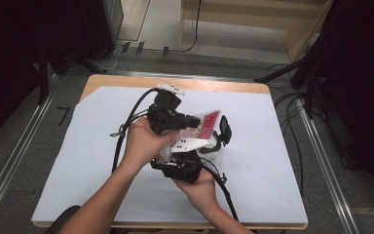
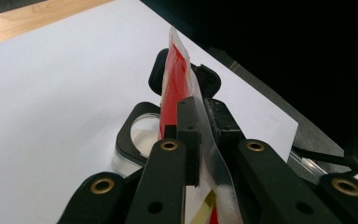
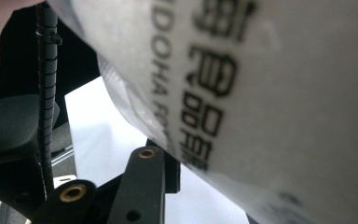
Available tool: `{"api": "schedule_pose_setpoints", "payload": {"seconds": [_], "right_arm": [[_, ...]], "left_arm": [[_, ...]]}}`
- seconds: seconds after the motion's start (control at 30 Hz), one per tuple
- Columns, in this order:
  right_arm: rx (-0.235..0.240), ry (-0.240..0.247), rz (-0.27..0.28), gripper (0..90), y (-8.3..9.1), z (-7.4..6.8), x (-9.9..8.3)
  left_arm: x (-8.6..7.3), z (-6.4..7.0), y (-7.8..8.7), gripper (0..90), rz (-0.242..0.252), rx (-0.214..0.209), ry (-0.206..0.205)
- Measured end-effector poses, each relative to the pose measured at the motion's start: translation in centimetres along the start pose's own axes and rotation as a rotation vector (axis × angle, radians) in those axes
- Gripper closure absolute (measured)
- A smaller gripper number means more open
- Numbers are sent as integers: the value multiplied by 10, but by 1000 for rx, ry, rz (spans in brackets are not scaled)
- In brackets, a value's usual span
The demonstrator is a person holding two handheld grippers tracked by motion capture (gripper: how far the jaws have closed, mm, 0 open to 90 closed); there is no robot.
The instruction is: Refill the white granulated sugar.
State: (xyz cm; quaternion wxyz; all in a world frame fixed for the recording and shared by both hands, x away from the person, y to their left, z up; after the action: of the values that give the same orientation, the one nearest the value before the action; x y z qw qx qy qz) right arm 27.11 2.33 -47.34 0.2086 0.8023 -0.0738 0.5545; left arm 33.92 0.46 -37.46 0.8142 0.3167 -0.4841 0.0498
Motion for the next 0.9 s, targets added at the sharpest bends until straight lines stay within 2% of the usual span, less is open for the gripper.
{"api": "schedule_pose_setpoints", "payload": {"seconds": [0.3, 0.6, 0.9], "right_arm": [[-29, 16, -12, 900, 0, 3, -4], [-25, 30, -22, 900, -1, 2, -9], [-17, 47, -40, 900, -3, 1, -15]], "left_arm": [[-1, 1, 1, 853, -8, -10, 2], [-3, 0, 6, 867, -33, -3, 0], [-8, -5, 11, 873, -50, -5, 18]]}}
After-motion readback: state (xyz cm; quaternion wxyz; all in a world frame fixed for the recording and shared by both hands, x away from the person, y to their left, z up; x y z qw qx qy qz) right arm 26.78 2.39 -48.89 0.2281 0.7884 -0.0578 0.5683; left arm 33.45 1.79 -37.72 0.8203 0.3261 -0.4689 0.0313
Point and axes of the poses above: each handheld gripper's, and its own axes: y roughly backward along the jaws, x roughly out of its top, z roughly to its right, the point moved 8 cm from there along -y, roughly forward along the jaws, and after that the axes turned 11 degrees about z, right-handed, at the moved point
